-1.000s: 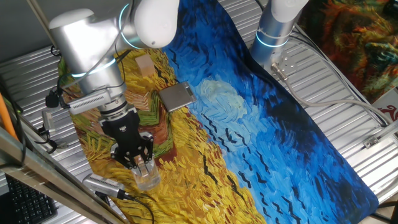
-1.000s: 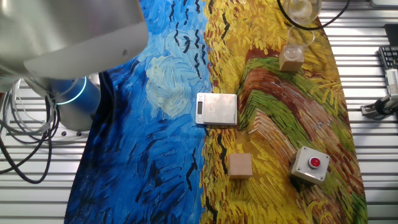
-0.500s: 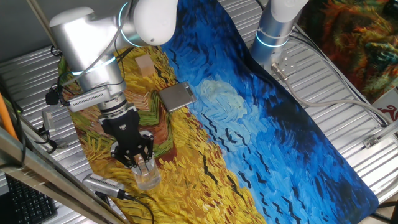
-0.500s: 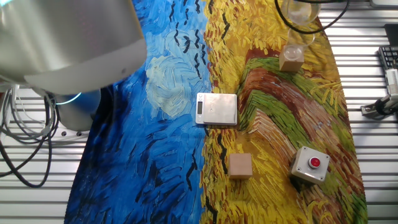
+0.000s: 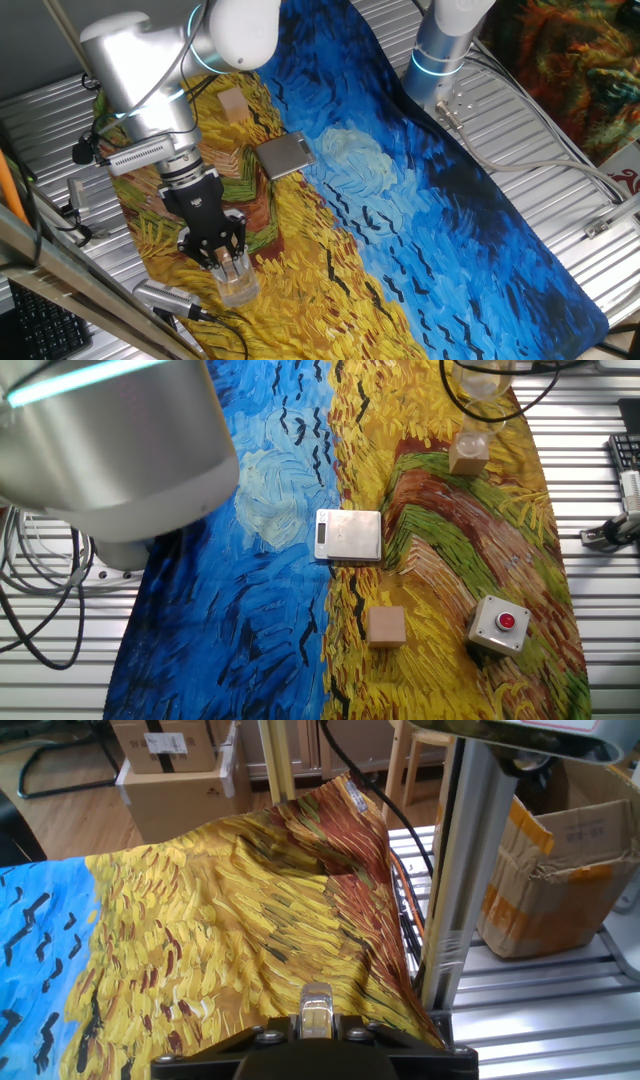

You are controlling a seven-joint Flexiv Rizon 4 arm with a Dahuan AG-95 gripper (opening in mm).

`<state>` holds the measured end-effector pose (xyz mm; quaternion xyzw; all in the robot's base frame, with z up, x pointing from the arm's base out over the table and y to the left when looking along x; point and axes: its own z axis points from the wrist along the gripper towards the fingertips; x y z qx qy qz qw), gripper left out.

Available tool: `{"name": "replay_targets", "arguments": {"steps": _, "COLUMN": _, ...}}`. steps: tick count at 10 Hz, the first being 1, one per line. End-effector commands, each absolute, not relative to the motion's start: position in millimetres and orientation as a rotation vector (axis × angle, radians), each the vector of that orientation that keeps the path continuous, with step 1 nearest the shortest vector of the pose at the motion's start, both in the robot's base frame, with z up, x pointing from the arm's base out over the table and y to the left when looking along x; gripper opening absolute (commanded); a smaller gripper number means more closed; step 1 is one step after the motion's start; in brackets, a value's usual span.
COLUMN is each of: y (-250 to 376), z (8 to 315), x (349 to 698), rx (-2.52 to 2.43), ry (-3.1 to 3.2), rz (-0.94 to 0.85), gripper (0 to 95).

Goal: Pour the water from one cup into another empty cup

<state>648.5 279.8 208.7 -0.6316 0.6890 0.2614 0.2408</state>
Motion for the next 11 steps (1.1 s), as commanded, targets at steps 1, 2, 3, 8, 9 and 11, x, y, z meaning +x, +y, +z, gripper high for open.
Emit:
{"name": "replay_targets", "arguments": {"steps": 1, "y": 279.9, "z": 209.0, "x": 648.5, "rx": -1.72, "ry": 1.876, "rz": 0.728, "gripper": 0.0}}
{"name": "replay_targets", "arguments": {"steps": 2, "y": 279.8, "z": 209.0, "x": 648.5, "rx": -1.714, "ry": 1.874, "rz": 0.733, "gripper": 0.0}}
{"name": "replay_targets", "arguments": {"steps": 3, "y": 279.8, "z": 209.0, "x": 648.6, "rx": -1.713, "ry": 1.871, "rz": 0.737, "gripper": 0.0}}
{"name": "replay_targets", "arguments": {"steps": 8, "y": 279.5, "z": 208.9, "x": 649.0, "rx": -1.699, "ry": 1.866, "rz": 0.754, "gripper": 0.0}}
{"name": "replay_targets", "arguments": {"steps": 9, "y": 279.3, "z": 208.8, "x": 649.2, "rx": -1.697, "ry": 1.863, "rz": 0.759, "gripper": 0.0}}
{"name": "replay_targets", "arguments": {"steps": 11, "y": 279.2, "z": 208.7, "x": 649.3, "rx": -1.686, "ry": 1.857, "rz": 0.771, "gripper": 0.0}}
